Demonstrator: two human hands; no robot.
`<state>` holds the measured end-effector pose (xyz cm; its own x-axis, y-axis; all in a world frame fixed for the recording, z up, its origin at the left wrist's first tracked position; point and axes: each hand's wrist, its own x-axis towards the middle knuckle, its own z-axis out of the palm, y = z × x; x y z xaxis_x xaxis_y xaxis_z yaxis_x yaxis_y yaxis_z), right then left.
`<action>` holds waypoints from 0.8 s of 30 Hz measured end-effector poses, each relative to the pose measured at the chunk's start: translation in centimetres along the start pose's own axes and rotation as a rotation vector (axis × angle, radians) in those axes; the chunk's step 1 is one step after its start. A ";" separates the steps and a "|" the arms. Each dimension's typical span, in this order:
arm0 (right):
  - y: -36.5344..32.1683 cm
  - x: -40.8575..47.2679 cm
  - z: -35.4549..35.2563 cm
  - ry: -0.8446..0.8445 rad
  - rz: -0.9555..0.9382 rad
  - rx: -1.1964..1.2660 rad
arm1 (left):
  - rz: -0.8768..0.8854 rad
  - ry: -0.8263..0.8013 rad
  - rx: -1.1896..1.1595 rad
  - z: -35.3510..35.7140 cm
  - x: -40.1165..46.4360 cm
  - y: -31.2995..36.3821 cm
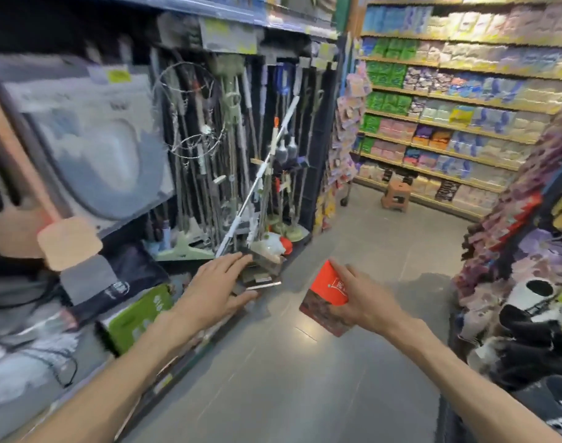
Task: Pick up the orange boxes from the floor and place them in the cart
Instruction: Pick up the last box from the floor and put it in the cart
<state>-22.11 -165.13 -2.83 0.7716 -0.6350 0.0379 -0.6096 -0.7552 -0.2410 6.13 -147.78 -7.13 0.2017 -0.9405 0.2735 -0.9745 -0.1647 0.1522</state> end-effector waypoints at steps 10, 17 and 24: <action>-26.7 1.4 2.5 -0.069 -0.692 -0.012 | -0.587 0.149 0.181 -12.2 -29.4 -7.3; -51.0 -9.5 7.2 -0.166 -1.161 0.014 | -1.004 0.225 0.366 -21.0 -57.7 -4.1; -71.8 -28.4 11.5 -0.248 -1.576 0.097 | -1.384 0.276 0.489 -28.1 -84.7 6.8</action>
<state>1.86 -91.03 2.22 0.6053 0.7820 0.1483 0.7945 -0.5821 -0.1733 -14.81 -60.88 -2.56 0.9269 0.1156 0.3570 0.0756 -0.9894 0.1243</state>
